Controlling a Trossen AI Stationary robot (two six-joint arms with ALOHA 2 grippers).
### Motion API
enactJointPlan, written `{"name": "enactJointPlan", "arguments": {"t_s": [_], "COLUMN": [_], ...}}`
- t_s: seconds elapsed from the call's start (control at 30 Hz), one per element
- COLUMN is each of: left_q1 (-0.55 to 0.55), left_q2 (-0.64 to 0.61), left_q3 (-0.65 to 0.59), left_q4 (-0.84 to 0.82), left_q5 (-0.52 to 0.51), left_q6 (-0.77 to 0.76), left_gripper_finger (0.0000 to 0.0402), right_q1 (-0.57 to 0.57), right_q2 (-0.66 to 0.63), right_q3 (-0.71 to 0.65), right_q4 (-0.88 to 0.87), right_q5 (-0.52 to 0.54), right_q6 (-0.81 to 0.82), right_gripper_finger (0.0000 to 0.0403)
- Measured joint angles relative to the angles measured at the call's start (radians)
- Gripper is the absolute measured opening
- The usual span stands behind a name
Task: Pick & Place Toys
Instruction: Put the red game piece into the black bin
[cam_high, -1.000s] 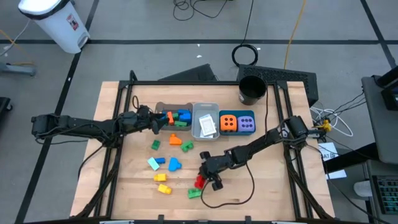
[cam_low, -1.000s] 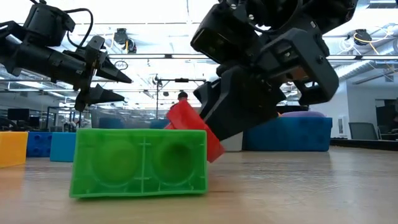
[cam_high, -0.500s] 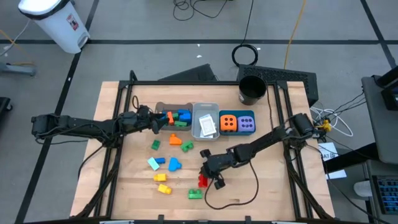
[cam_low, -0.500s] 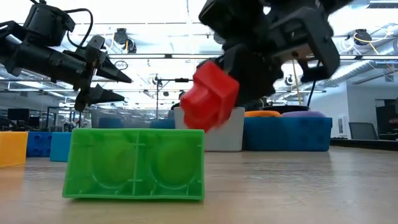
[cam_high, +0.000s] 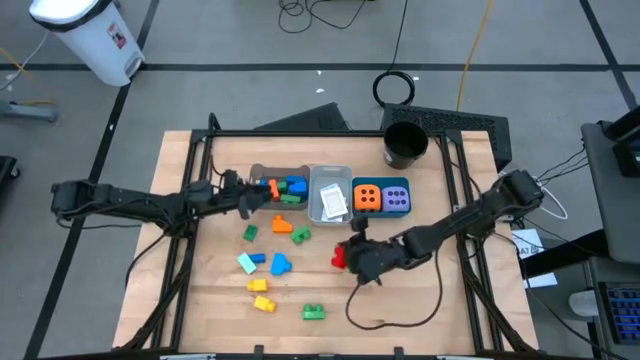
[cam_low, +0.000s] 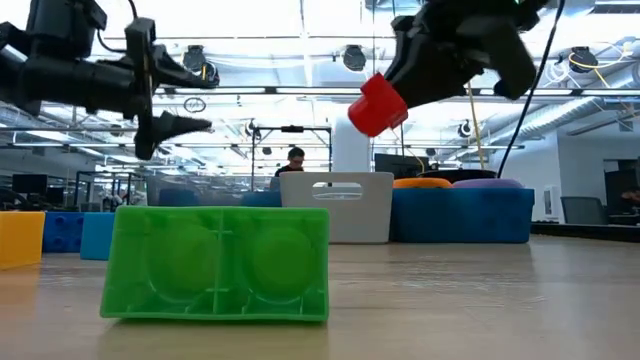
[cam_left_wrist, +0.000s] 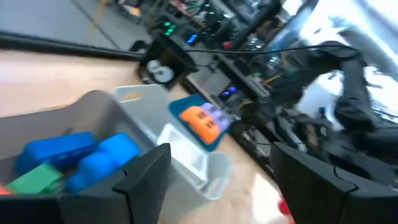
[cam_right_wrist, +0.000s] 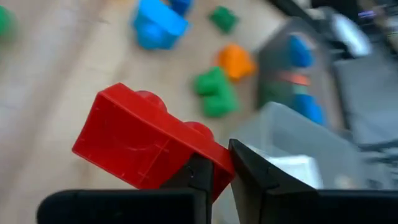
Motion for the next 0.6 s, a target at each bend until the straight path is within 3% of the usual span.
{"name": "enactJointPlan", "arguments": {"t_s": [0.13, 0.33, 0.6], "left_q1": [-0.053, -0.132, -0.225], "left_q2": [0.000, 0.057, 0.310], "left_q3": [0.028, 0.080, 0.232], "left_q4": [0.002, -0.006, -0.007], "left_q5": [-0.001, -0.024, -0.013], "left_q6": [0.032, 0.079, 0.130], "left_gripper_finger": [0.0283, 0.0283, 0.0283], "right_q1": [0.008, 0.020, 0.064], "right_q2": [-0.039, -0.046, -0.047], "right_q3": [-0.064, -0.169, -0.272], "right_q4": [0.076, 0.365, 0.758], "right_q5": [0.152, 0.267, 0.406], "right_q6": [-0.061, -0.310, -0.651], "right_gripper_finger": [0.0026, 0.0025, 0.0022]}}
